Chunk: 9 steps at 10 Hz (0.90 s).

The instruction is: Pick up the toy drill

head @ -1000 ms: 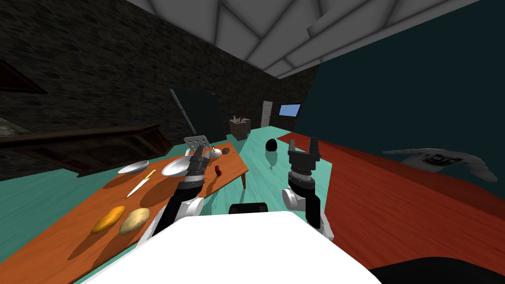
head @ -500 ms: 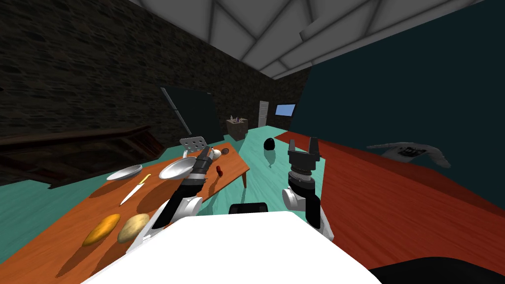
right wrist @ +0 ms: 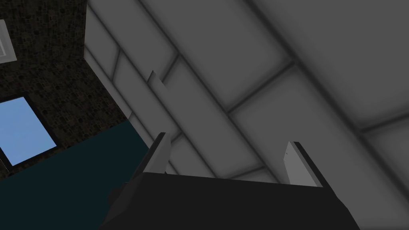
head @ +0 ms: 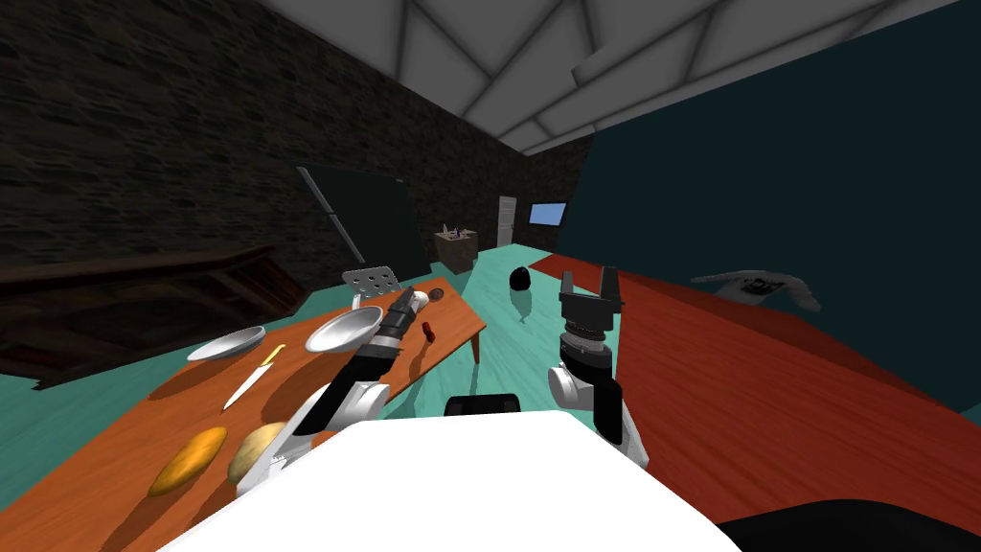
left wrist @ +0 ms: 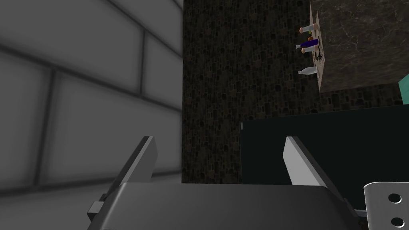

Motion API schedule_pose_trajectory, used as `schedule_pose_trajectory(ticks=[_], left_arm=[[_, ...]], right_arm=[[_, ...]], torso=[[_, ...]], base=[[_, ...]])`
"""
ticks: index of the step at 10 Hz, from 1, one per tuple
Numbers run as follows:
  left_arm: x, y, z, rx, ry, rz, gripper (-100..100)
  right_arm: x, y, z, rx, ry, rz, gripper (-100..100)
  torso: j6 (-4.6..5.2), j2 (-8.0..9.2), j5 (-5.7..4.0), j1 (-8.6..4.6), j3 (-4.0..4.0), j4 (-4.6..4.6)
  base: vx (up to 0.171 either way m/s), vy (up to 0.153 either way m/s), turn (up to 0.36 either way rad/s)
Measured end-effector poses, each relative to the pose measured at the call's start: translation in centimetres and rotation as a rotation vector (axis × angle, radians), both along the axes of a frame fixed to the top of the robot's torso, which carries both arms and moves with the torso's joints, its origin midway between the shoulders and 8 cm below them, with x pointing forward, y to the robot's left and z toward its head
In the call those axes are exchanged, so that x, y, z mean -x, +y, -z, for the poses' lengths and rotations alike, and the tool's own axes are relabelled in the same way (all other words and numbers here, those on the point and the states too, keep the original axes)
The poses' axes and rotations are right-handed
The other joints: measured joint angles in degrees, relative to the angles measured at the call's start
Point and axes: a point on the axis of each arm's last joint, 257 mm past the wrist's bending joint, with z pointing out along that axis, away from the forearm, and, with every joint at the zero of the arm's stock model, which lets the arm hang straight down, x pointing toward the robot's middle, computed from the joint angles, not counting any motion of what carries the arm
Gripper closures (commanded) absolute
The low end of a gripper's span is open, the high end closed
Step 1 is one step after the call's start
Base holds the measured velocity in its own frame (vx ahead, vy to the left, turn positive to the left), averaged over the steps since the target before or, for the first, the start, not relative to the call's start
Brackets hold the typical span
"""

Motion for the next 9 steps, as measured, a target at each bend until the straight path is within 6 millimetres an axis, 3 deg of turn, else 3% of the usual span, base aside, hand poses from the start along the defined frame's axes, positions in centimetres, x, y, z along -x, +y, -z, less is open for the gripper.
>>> schedule_pose_trajectory(ticks=[9], left_arm=[[-1.8, 0.3, 6.3, -0.028, 0.266, 0.046, -100]], right_arm=[[0.0, 0.0, 0.0, 0.000, 0.000, 0.000, 0]], torso=[[0.02, -0.03, 0.02, 0.08, -0.02, -0.01]], base=[[-0.037, 0.069, -0.109]])
